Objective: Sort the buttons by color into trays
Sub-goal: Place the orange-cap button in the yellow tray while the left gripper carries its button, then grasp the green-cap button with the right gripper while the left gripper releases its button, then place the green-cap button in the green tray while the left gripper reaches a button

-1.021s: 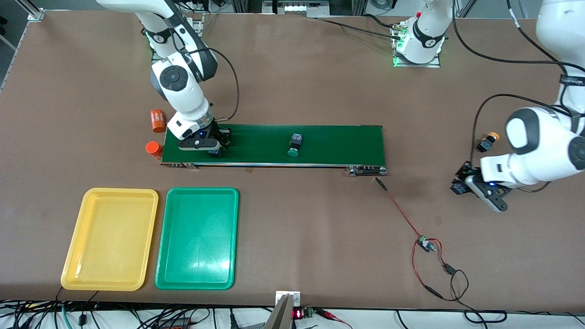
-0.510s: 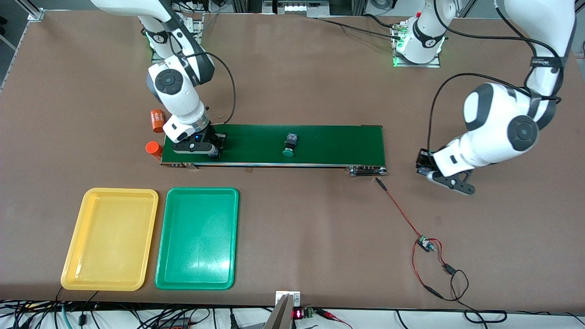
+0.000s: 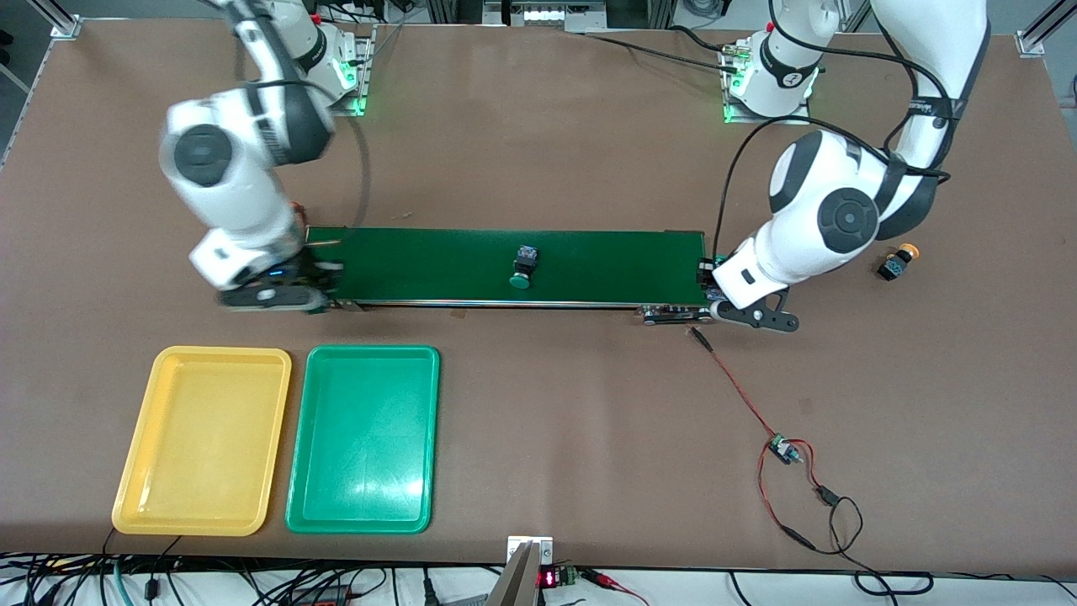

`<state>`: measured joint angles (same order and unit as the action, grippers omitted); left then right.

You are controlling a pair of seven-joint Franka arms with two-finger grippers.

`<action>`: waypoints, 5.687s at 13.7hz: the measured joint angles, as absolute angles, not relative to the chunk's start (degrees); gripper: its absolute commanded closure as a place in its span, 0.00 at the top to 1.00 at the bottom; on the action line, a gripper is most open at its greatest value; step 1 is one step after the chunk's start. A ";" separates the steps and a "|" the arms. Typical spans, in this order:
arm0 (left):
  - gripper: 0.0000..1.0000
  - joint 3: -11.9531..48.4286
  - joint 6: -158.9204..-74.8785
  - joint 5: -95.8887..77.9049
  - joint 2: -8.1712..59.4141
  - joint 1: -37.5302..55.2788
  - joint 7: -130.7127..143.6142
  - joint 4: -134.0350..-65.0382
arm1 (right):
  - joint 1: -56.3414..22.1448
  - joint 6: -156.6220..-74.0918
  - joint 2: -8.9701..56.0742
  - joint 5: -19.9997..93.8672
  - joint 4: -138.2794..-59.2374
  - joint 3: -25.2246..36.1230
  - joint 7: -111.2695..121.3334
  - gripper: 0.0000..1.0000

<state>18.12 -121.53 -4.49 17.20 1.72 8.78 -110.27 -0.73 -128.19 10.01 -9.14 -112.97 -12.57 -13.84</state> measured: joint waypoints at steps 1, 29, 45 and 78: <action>0.00 18.09 -121.79 -4.49 17.03 1.79 8.93 -110.30 | 2.56 -128.13 10.07 -8.86 -112.22 -12.45 -8.53 0.00; 0.01 24.50 -140.23 -4.49 15.12 3.16 8.93 -125.63 | 15.04 -142.05 31.45 -0.17 -102.66 -13.93 15.62 1.00; 0.08 24.91 -143.74 -4.49 16.26 2.40 8.93 -128.05 | -3.83 -129.31 13.03 7.90 -115.28 -13.60 -17.89 1.00; 1.00 24.63 -115.23 1.78 19.58 -41.13 -23.05 -120.39 | -13.48 -134.13 19.21 -5.53 -119.05 -13.97 -42.77 0.91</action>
